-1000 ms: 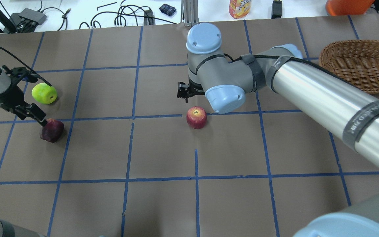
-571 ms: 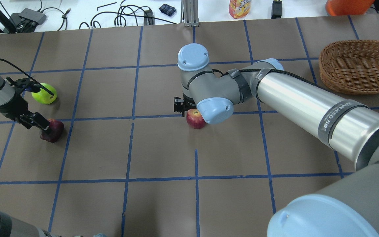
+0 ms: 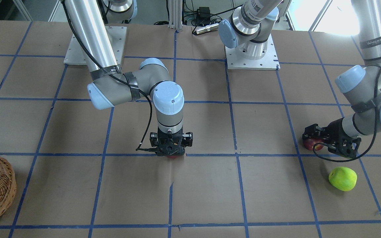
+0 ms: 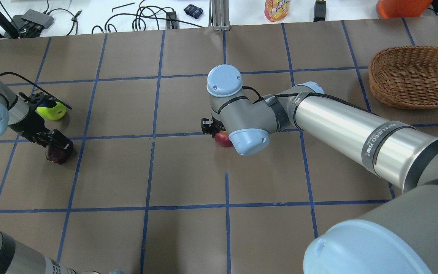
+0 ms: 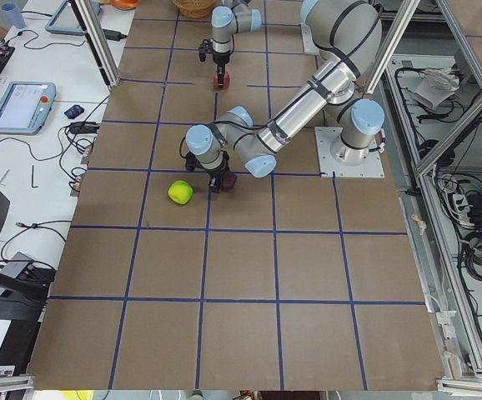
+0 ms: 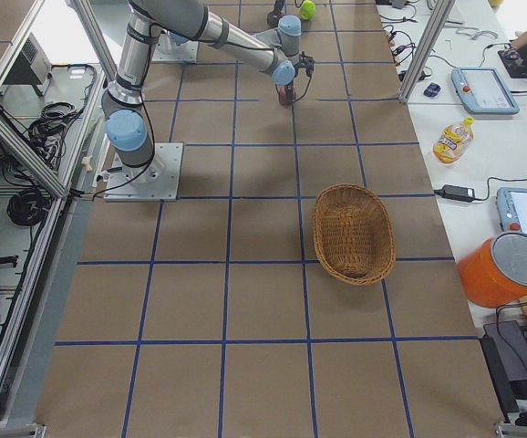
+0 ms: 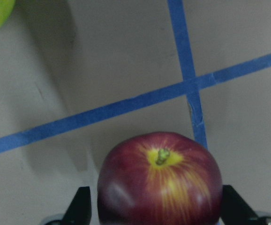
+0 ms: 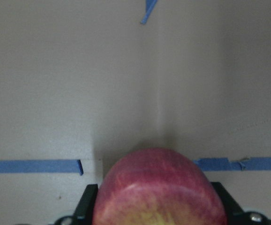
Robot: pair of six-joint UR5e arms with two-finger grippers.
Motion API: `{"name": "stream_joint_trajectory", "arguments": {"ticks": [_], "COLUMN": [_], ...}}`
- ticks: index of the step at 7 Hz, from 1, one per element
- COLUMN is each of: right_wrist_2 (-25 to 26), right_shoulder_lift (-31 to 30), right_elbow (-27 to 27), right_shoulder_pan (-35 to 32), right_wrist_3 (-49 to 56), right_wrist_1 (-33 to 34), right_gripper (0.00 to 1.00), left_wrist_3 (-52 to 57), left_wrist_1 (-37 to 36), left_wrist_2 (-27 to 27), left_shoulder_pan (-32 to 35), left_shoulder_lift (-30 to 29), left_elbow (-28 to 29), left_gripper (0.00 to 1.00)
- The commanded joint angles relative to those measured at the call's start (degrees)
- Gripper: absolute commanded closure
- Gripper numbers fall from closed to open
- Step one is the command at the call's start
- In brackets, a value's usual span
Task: Put all apples into basket
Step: 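Grasp the red-yellow apple with the right gripper while left reaches dark red apple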
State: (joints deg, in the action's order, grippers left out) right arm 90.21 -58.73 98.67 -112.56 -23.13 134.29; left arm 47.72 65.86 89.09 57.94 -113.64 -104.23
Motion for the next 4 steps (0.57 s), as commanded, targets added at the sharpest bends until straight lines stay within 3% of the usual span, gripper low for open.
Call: {"name": "stream_joint_trajectory", "arguments": {"ticks": [1,2,4], "right_wrist_2": [4.75,5.41,4.71], "right_shoulder_lift": [-2.85,-6.27,-8.41], "right_elbow": [-0.23,-0.15,-0.50], "right_shoulder_pan": [4.95,12.82,31.44], "right_wrist_3": [2.54,7.78,28.81], "right_wrist_1": [-1.82,-3.84,-5.53], "right_gripper": [0.68,0.67,0.70], "left_wrist_3": [-3.05,-8.38,-26.70], "left_wrist_1": [4.33,7.67,8.23], "left_wrist_2": [0.47,-0.75,-5.58], "left_shoulder_pan": [3.13,6.53,19.07], "left_shoulder_lift": [2.62,4.72,6.94], "left_elbow": [2.62,3.15,1.85], "left_gripper": [1.00,1.00,1.00]}}
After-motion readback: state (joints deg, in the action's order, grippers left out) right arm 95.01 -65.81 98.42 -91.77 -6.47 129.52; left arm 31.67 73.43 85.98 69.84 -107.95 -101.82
